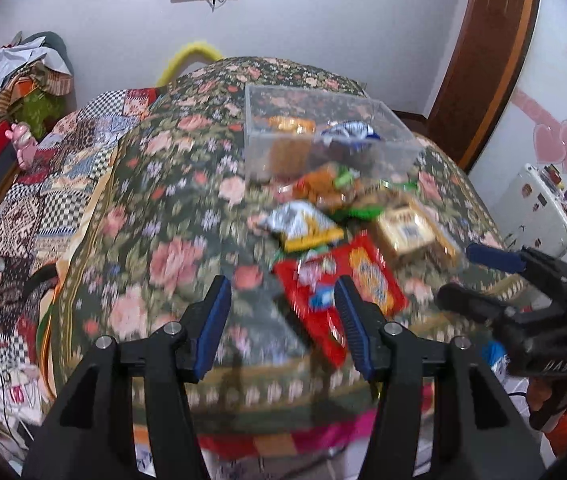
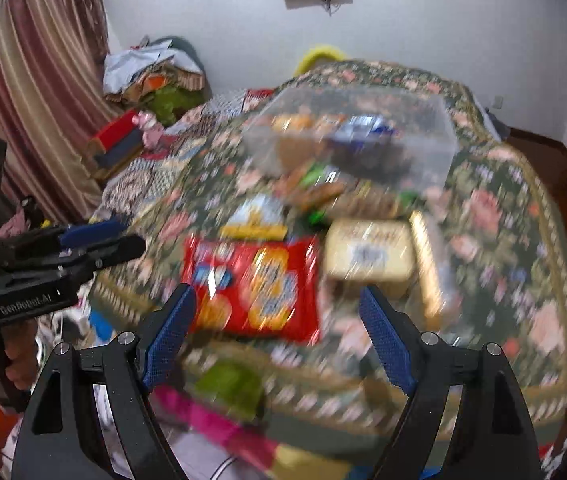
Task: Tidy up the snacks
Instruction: 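Grasp the green jelly cup with the right tool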
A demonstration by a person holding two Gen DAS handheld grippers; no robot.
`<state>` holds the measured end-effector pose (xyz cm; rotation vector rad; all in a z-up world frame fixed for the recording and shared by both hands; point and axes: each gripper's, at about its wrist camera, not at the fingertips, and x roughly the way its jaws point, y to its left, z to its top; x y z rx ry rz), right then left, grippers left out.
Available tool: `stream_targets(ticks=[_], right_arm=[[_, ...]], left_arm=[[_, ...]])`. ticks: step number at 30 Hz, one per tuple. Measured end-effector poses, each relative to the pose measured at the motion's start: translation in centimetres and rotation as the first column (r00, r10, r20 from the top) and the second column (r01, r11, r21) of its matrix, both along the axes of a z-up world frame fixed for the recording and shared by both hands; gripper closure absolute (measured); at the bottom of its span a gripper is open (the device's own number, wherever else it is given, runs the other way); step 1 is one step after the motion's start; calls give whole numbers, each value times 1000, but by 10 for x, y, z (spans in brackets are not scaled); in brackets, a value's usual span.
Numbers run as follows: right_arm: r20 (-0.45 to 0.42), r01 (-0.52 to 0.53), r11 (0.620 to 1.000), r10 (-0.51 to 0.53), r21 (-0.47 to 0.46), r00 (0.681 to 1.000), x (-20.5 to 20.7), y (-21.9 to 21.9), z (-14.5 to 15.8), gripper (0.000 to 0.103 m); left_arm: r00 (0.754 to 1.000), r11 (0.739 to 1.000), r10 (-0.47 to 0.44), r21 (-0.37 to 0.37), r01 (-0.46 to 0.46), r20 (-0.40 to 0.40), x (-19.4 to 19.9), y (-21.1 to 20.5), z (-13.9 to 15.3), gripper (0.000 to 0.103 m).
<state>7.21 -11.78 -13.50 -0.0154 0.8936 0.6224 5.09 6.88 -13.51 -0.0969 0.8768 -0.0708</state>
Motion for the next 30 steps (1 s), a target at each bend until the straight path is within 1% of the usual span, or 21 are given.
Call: stream_targets(ticks=[4,8,11,13,15,16,17,19,25,27,30], right_arm=[[-56,-11,1000,11,3,998,-19,9,-18,22],[-105,-25,1000,25,-3,994,-28,22,-34,22],[-136,-48,999,45,-14,990,-31,31,-46,23],[-155,-55,998,50,-25,987,-29,35,-54,31],[-183,-60,998,54,-24,982,-27,35,-61,46],[-190,-58,998,52,-24,980,-26,34,-64,48],[-194,-58,998,55,-7,979,-25,31,-65,48],[-196,-60,998,62,15,979,-25,25,-62,48],[-146,-30,999,34,27,989,-25,9,-48,48],[-130,-9,999,14,33,991,-21,-2,-43,48],[-101,21,999,-19,24,995,-17,-15,-37,48]], left_arm=[[1000,1000,-4,-6,4,-15,-18,0,-7,49],[1000,1000,-5,-2,5,-25,-30,1,-14,49],[999,1000,2,-17,-2,-38,-33,4,-19,49],[999,1000,7,-21,-8,-48,-33,6,-23,49],[998,1000,7,-27,-9,-59,-32,6,-26,49],[998,999,7,-31,-9,-63,-31,6,-28,49],[998,999,6,-33,-8,-66,-30,5,-29,49],[997,999,1,-34,-4,-72,-27,2,-31,49],[996,999,-29,-37,26,-83,-15,-13,-34,49],[996,998,-38,-43,35,-83,-10,-18,-36,38],[995,998,-49,-55,44,-85,-1,-25,-38,36]])
